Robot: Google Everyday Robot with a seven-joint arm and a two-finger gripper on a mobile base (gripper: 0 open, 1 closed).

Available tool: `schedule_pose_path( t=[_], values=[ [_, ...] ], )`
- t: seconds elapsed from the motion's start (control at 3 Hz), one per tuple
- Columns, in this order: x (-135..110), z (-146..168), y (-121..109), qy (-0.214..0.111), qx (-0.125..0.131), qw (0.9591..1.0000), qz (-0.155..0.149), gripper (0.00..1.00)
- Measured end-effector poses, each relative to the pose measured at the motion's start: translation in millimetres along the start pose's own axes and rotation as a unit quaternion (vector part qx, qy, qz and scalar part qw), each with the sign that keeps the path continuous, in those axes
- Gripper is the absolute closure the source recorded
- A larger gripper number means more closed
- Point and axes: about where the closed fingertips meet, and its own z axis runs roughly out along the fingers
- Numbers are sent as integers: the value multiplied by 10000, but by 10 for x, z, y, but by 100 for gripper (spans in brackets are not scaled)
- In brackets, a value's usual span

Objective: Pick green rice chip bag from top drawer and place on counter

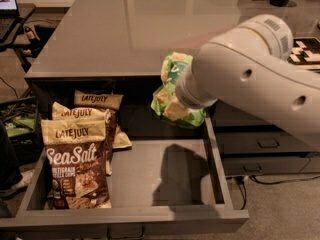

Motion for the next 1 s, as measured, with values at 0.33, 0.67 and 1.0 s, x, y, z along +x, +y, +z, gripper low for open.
schedule_pose_path(
  t=[0.33,0.67,1.0],
  values=[
    [-280,81,-273,-127,18,9996,-257,100],
    [-565,206,-562,-223,-31,9983,-528,100],
    [-908,394,-874,-285,-146,9961,-826,100]
  ],
)
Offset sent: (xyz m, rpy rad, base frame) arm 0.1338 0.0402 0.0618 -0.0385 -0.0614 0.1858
